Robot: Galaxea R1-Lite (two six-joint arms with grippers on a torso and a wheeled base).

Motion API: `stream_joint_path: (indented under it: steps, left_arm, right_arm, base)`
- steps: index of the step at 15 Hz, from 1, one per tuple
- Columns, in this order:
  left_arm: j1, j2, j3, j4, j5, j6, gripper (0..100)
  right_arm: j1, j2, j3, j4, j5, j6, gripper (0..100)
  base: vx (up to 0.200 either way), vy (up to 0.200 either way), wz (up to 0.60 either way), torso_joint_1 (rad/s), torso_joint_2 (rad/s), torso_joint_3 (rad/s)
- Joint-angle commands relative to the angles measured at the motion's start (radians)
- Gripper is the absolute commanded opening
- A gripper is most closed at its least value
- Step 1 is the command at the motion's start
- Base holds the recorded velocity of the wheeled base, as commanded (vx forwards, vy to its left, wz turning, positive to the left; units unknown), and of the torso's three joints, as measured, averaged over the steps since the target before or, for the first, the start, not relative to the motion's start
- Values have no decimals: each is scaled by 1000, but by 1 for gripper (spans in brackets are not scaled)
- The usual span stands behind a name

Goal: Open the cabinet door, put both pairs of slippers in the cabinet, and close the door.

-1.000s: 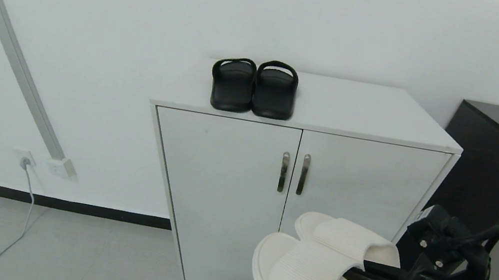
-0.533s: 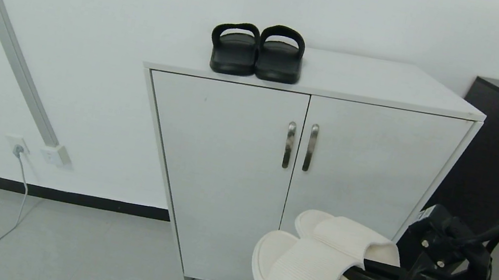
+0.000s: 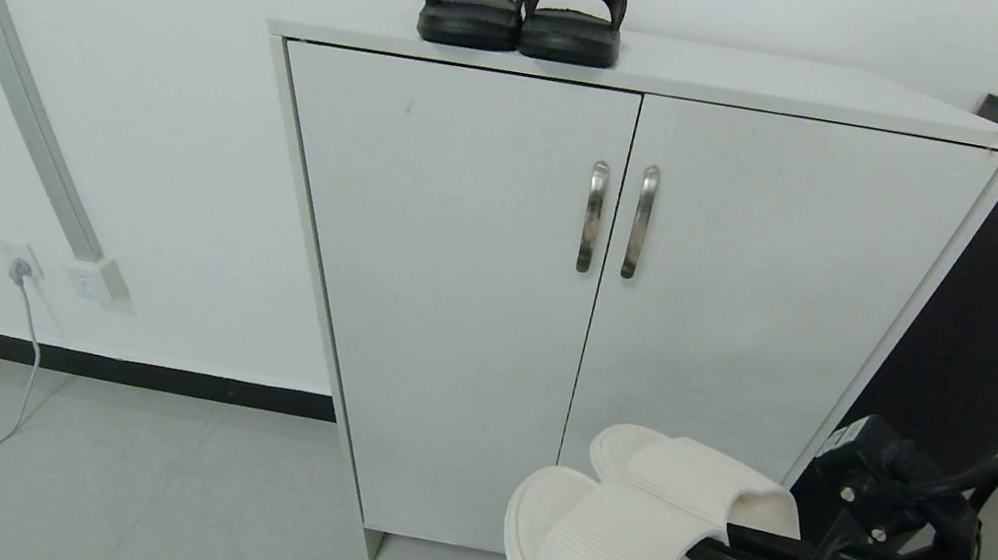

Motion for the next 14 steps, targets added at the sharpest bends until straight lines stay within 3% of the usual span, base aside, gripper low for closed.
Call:
stream_joint_path:
  steps: [1, 2, 3, 4, 6, 10, 11, 12, 14]
  left_arm:
    - [0, 0, -3, -5, -8, 0, 100]
    - [0, 3, -24, -8, -7, -27, 100]
    - [-2, 27, -135, 1, -13, -122, 100]
    - [-3, 89, -221, 23, -31, -165, 100]
    - [-3, 187, -276, 27, -94, -162, 100]
    - [-5, 397, -279, -33, -284, -161, 100]
    - [-5, 400, -279, -36, -287, -161, 100]
    - [-13, 488, -286, -97, -383, -159, 100]
    - [-13, 633, -306, -194, -501, -156, 100]
  right_arm:
    - [0, 1, -1, -8, -1, 0, 0]
    - [0, 1, -1, -13, -1, 0, 0]
    - [0, 3, 1, -14, -1, 0, 0]
    - [0, 6, -1, -14, -1, -2, 0]
    - [2, 7, 3, -14, -1, -5, 0]
    - [2, 1, 13, -14, -1, -23, 0]
    - [2, 1, 13, -14, -1, -23, 0]
    - [2, 1, 18, -16, -1, -37, 0]
    - [2, 1, 24, -16, -4, -51, 0]
  base:
    - [0, 0, 0, -7, 261, 251]
    - [0, 0, 0, -2, 163, 154]
    - [0, 0, 0, 2, 95, 85]
    - [0, 0, 0, -7, 61, 41]
    - [0, 0, 0, 0, 0, 0]
    - [0, 0, 0, 0, 0, 0]
    - [0, 0, 0, 0, 0, 0]
    - [0, 0, 0, 0, 0, 0]
    - [0, 0, 0, 0, 0, 0]
